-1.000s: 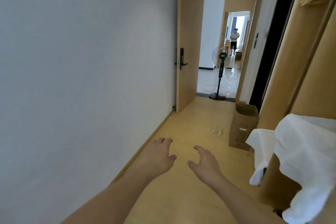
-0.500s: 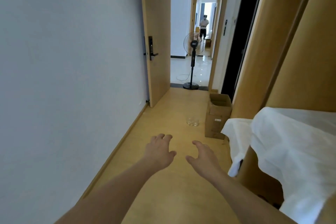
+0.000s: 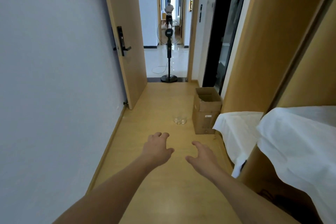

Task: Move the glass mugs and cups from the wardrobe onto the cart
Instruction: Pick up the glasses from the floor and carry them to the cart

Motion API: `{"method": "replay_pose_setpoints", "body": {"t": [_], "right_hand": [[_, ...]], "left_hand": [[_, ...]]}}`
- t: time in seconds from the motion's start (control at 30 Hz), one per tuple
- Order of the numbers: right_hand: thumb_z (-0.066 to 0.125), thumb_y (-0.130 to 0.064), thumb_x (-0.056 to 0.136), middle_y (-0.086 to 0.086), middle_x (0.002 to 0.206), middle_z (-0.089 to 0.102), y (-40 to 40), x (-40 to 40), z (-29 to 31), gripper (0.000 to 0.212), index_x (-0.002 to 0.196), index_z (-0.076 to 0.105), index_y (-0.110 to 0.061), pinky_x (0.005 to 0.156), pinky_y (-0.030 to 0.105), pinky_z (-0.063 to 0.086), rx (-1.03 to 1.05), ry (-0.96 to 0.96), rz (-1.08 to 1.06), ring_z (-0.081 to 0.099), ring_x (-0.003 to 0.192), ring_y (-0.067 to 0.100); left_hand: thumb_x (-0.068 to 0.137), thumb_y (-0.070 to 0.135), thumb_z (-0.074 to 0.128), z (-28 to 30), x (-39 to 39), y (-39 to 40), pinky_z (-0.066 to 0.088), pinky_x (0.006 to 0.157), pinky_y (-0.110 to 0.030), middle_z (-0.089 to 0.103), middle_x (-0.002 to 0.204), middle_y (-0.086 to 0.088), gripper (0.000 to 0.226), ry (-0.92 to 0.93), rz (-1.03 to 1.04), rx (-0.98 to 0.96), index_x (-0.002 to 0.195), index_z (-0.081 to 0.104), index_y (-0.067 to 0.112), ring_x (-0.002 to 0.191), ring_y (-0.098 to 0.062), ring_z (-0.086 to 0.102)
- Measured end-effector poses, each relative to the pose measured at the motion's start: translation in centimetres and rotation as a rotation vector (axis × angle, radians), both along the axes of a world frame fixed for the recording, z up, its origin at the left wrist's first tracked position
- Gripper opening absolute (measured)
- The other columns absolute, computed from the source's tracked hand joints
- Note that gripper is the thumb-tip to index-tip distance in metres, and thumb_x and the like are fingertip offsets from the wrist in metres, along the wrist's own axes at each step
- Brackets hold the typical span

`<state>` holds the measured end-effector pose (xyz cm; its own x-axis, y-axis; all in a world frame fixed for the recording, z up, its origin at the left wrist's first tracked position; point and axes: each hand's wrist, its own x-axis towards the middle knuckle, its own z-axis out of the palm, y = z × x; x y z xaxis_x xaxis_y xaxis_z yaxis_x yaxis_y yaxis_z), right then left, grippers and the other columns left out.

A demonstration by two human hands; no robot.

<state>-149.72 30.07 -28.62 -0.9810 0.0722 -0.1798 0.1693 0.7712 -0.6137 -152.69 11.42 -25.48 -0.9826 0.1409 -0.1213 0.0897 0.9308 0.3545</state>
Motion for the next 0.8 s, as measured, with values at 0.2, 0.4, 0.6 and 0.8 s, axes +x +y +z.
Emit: {"method": "replay_pose_setpoints", "body": {"t": [0.2, 0.4, 0.6, 0.8], "right_hand": [[0.067, -0.044, 0.093, 0.0, 0.149, 0.047, -1.8, -5.8, -1.3, 0.066, 0.151, 0.04, -0.026, 0.108, 0.036, 0.044, 0.004, -0.052, -0.036, 0.046, 0.135, 0.021], [0.067, -0.042, 0.092, 0.001, 0.149, 0.047, -2.4, -14.6, -2.1, 0.067, 0.151, 0.04, -0.026, 0.107, 0.036, 0.044, -0.006, -0.063, -0.049, 0.045, 0.136, 0.022], [0.069, -0.043, 0.091, 0.003, 0.147, 0.049, -1.6, -26.0, -3.1, 0.067, 0.15, 0.042, -0.025, 0.106, 0.037, 0.044, -0.05, -0.047, -0.062, 0.048, 0.134, 0.024], [0.068, -0.043, 0.09, 0.005, 0.144, 0.051, 0.3, -36.9, -4.0, 0.066, 0.149, 0.043, -0.025, 0.105, 0.037, 0.044, -0.086, -0.098, -0.074, 0.05, 0.131, 0.024]], "left_hand": [[0.096, 0.045, 0.06, -1.5, -6.8, -1.7, 0.036, 0.114, -0.043, 0.038, 0.155, -0.005, 0.065, -0.05, -0.045, 0.0, 0.153, 0.037, 0.022, 0.142, -0.029, 0.033], [0.097, 0.044, 0.059, -2.7, -14.8, -2.1, 0.035, 0.115, -0.044, 0.037, 0.156, -0.005, 0.065, -0.064, -0.051, 0.011, 0.153, 0.036, 0.022, 0.143, -0.029, 0.031], [0.098, 0.044, 0.058, -3.4, -24.6, -1.2, 0.038, 0.112, -0.041, 0.04, 0.154, -0.003, 0.063, -0.069, -0.047, -0.015, 0.152, 0.036, 0.021, 0.14, -0.027, 0.035], [0.097, 0.043, 0.059, -4.2, -35.5, 0.2, 0.037, 0.113, -0.039, 0.04, 0.155, -0.004, 0.063, -0.116, -0.035, -0.051, 0.152, 0.037, 0.021, 0.141, -0.026, 0.036]]}}
